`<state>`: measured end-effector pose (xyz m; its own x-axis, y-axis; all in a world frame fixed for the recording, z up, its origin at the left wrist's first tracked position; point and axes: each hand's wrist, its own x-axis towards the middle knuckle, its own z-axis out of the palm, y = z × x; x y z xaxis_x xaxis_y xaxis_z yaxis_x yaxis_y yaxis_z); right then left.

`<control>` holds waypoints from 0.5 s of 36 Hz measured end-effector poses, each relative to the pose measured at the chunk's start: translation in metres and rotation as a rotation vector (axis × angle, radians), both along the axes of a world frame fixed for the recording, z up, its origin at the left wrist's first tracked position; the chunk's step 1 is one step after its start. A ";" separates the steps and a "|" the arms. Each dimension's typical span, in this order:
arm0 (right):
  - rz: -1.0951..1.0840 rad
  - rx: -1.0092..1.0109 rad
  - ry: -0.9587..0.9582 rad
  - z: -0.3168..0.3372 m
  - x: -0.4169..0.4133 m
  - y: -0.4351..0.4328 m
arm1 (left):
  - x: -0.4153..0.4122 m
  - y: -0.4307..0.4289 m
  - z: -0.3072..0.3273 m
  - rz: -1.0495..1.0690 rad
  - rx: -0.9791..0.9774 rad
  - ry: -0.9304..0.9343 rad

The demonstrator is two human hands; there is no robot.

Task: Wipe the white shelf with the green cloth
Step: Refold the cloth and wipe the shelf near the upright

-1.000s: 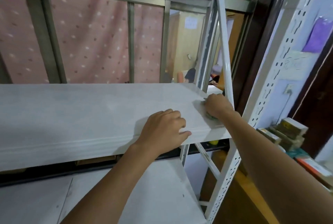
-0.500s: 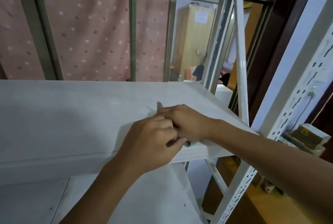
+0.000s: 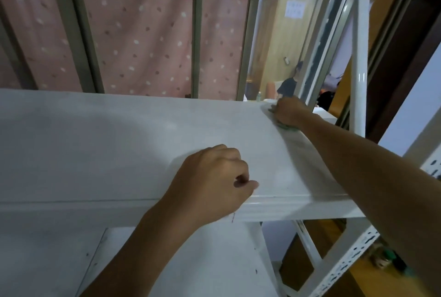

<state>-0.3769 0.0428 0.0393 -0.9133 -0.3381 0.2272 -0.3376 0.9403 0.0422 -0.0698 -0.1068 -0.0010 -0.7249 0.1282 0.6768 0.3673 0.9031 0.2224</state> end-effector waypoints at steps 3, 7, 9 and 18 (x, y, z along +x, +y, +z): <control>0.082 0.009 -0.017 0.005 0.000 -0.026 | -0.001 -0.001 -0.003 0.001 0.006 0.031; 0.386 -0.024 0.008 0.005 0.018 -0.072 | -0.001 -0.001 -0.006 -0.018 0.051 0.036; 0.601 -0.048 0.037 0.001 0.040 -0.094 | -0.002 -0.002 -0.007 -0.025 0.077 0.030; 1.267 -0.104 -0.018 -0.010 0.162 -0.087 | 0.005 -0.002 -0.007 0.080 -0.095 0.194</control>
<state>-0.2145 -0.0444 0.0290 0.0321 -0.9546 0.2962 -0.9988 -0.0416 -0.0259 -0.0643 -0.1093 -0.0081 -0.5927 0.1452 0.7922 0.3213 0.9446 0.0673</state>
